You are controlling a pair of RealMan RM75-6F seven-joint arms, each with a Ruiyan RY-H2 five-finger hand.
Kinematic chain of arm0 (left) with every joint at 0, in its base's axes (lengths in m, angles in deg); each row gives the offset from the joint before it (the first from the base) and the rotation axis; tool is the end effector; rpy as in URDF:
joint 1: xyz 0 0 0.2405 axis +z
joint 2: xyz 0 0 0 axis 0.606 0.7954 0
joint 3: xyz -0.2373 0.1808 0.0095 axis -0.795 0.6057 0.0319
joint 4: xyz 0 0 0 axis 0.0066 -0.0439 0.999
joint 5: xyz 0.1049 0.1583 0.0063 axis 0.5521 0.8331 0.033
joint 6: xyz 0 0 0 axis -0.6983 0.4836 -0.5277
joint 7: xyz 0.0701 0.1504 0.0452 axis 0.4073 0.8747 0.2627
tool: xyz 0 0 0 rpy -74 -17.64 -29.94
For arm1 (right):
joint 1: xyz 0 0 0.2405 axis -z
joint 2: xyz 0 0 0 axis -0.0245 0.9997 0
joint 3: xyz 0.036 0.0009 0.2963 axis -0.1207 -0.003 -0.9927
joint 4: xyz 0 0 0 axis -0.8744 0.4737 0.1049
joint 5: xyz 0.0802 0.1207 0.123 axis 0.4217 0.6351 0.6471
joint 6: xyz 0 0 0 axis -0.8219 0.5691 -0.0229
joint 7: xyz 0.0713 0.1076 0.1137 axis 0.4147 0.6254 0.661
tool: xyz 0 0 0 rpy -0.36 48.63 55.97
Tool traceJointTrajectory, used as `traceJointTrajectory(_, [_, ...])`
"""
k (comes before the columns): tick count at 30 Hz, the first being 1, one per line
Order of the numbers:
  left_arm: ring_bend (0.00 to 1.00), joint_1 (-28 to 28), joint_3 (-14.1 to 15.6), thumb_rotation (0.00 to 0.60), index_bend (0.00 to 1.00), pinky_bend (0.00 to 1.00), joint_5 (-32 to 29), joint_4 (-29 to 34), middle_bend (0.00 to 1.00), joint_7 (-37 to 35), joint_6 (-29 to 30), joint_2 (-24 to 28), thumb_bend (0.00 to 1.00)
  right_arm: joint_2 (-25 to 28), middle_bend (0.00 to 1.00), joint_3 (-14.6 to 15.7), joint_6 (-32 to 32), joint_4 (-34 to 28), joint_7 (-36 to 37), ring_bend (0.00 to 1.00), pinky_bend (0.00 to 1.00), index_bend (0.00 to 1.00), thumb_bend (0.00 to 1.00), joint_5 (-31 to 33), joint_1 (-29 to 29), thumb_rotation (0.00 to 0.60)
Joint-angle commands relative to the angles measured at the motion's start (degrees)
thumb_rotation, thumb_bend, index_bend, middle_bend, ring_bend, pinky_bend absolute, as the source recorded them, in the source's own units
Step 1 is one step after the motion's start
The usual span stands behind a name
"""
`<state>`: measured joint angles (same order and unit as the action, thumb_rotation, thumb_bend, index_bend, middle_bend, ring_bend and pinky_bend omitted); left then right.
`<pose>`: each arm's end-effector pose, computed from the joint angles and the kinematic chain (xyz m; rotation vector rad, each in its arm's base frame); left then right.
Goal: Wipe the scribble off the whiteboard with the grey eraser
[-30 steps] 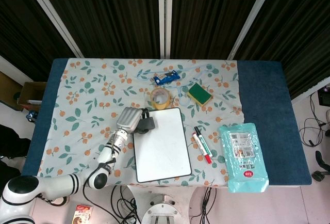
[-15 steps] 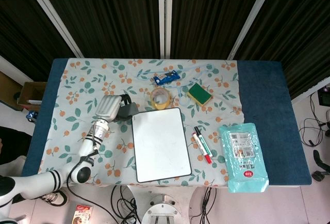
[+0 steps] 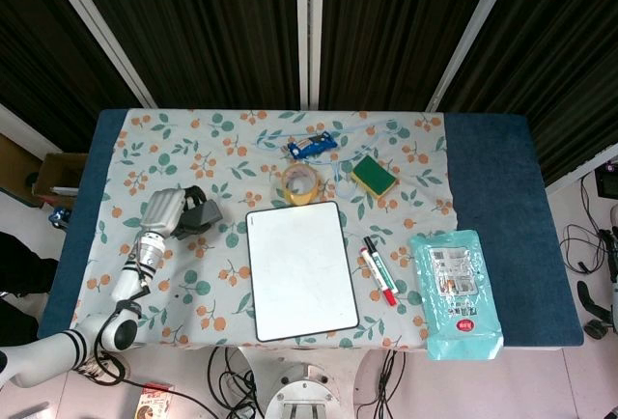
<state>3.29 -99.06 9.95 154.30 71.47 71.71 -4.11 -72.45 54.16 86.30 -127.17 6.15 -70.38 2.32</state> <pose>-0.2750 0.3956 0.0068 -1.5276 -1.2331 -0.9839 -0.4036 -0.1827 0.2272 1.1880 -0.9146 0.8014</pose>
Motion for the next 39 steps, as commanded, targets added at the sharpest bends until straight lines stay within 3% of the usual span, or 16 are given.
traceJointTrajectory(1, [0.54,0.5,1.0,0.600,0.61,0.61,1.6,-2.1,0.63,-1.5,0.0,-1.1,0.34,0.0,0.00,0.0,0.0,0.1,0.2,0.00,0.00,0.00,0.28,0.1,0.1,0.600])
traceJointTrajectory(5, [0.50,0.6,2.0,0.600,0.52,0.53,3.4,-4.0,0.56,-2.2,0.0,-1.7,0.30,0.0,0.00,0.0,0.0,0.2,0.4,0.00,0.00,0.00,0.28,0.2,0.1,0.600])
traceJointTrajectory(8, [0.46,0.7,2.5,0.600,0.28,0.47,3.7,-3.9,0.43,-2.4,-1.1,-1.5,0.28,0.1,0.00,0.1,0.0,0.2,0.4,0.00,0.00,0.00,0.28,0.1,0.1,0.600])
traceJointTrajectory(10, [0.38,0.9,2.7,0.600,0.17,0.43,4.0,-3.6,0.34,-2.2,-0.8,-1.2,0.28,0.1,0.00,0.2,0.0,0.1,0.3,0.00,0.00,0.00,0.28,-0.1,0.2,0.600])
traceJointTrajectory(13, [0.21,1.4,3.2,0.600,0.10,0.34,5.0,-3.5,0.20,-1.1,0.6,-1.1,0.26,0.1,0.00,0.3,-0.1,0.1,0.3,0.00,0.00,0.00,0.28,0.0,0.2,0.600])
traceJointTrajectory(18, [0.09,2.2,3.8,0.600,0.06,0.24,6.3,-1.4,0.07,0.8,2.5,0.6,0.22,0.1,0.00,0.2,-0.2,0.0,0.4,0.00,0.00,0.00,0.28,0.1,0.2,0.600])
traceJointTrajectory(25, [0.06,6.1,4.7,0.600,0.06,0.20,9.1,7.1,0.06,2.9,10.0,6.1,0.17,0.5,0.00,0.0,0.2,-0.3,0.7,0.00,0.00,0.00,0.28,0.3,0.3,0.600])
traceJointTrajectory(28, [0.05,9.1,6.1,0.595,0.06,0.19,10.0,12.5,0.06,5.9,14.3,10.5,0.09,0.7,0.00,-0.1,0.5,-0.5,0.9,0.00,0.00,0.00,0.28,0.1,0.4,0.600])
traceJointTrajectory(30, [0.05,11.3,7.2,0.556,0.06,0.19,9.4,16.6,0.06,8.5,16.0,13.7,0.04,0.7,0.00,-0.1,0.8,-0.5,1.1,0.00,0.00,0.00,0.28,0.0,0.5,0.600])
traceJointTrajectory(32, [0.05,13.7,8.4,0.479,0.06,0.19,8.6,21.8,0.06,10.5,17.8,17.6,0.02,0.7,0.00,-0.1,0.9,-0.4,1.2,0.00,0.00,0.00,0.28,-0.1,0.5,0.600])
traceJointTrajectory(39, [0.05,22.8,11.7,0.466,0.06,0.19,11.2,25.5,0.06,8.8,29.0,23.1,0.01,0.3,0.00,-0.3,-0.2,0.0,0.7,0.00,0.00,0.00,0.28,0.4,-0.2,0.600])
